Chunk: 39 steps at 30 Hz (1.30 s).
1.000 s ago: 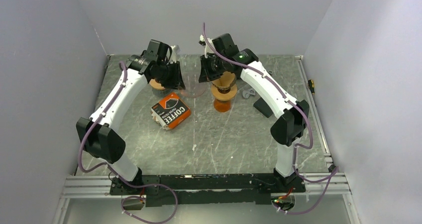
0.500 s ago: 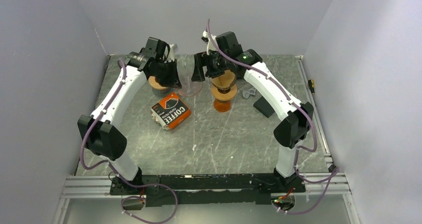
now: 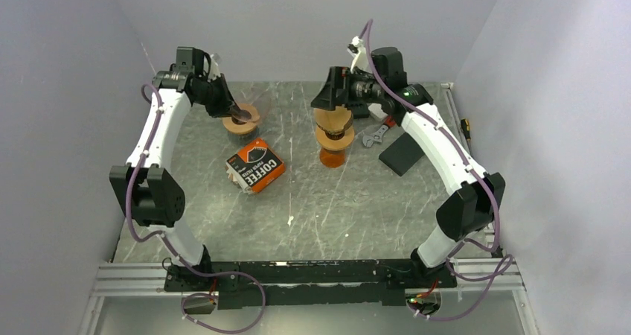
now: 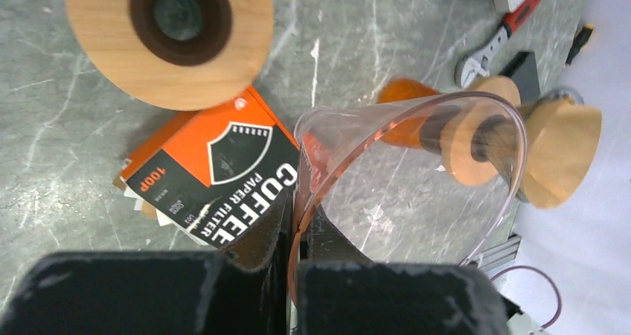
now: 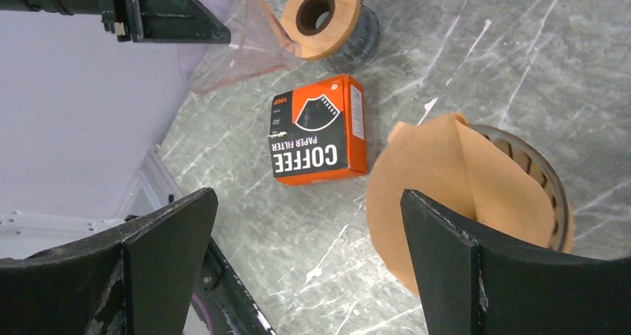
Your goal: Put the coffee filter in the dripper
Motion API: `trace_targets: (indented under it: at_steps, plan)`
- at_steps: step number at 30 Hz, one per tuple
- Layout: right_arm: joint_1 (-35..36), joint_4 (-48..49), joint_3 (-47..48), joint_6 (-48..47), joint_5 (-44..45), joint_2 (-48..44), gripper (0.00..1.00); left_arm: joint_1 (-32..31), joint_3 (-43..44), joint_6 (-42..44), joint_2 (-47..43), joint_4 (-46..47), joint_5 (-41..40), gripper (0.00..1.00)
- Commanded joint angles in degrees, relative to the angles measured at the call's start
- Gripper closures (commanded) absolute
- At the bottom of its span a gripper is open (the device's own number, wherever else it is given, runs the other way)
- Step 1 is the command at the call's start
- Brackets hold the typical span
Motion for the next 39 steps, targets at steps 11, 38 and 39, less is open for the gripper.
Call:
trace_targets:
  at_steps: [11,38,39]
  plan:
    - [-4.7,8.1,-5.5,4.2,-4.9,-6.4,0.0,7.9,7.5,-1.4,9.3,1.1,1.7,1.0]
    - [-4.9,6.7,-3.9,3.1,-4.7,-5.2,0.0,9.8,10.5,-1.5,17.8,0.9,1.4,1.0]
    - [-4.9,6.7,-3.9,3.2,-4.8,-5.1,0.0,9.8,10.6,-1.3,17.8,0.7,0.7,1.0]
